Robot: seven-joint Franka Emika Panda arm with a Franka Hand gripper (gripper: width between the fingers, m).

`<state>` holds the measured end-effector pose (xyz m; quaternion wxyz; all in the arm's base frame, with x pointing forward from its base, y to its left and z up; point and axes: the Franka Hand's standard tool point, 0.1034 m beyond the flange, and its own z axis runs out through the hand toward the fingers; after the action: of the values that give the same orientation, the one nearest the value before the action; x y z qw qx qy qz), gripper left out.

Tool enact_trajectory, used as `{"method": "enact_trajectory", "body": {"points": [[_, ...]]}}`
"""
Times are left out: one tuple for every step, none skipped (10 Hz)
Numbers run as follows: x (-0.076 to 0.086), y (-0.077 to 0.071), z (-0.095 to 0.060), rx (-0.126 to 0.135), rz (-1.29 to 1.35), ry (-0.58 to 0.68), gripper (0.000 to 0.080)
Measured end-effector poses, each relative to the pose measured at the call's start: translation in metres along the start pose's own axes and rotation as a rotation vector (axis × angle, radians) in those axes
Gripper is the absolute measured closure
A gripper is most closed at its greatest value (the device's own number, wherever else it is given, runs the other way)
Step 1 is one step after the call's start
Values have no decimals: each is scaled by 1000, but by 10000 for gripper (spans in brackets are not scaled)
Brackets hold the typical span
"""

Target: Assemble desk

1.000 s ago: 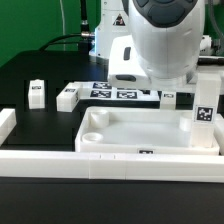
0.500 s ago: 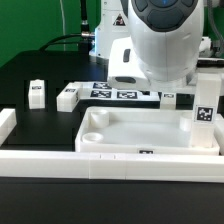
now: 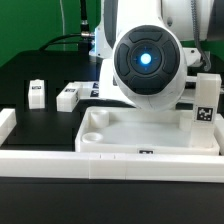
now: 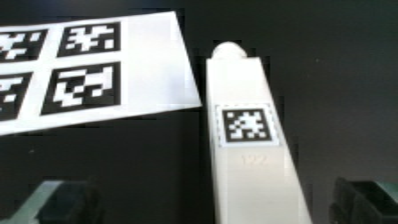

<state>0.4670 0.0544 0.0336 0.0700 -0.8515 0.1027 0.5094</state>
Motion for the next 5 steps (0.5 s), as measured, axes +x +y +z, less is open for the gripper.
{"method": "enact_trajectory", "body": {"points": [[0,0,0,0,1,0,151],[0,-1,0,-1,1,0,151],[1,-2,1,-2,0,4,151],[3,-5,0,-4,-4,14,151],[5,-6,1,-5,-6,23,151]]}}
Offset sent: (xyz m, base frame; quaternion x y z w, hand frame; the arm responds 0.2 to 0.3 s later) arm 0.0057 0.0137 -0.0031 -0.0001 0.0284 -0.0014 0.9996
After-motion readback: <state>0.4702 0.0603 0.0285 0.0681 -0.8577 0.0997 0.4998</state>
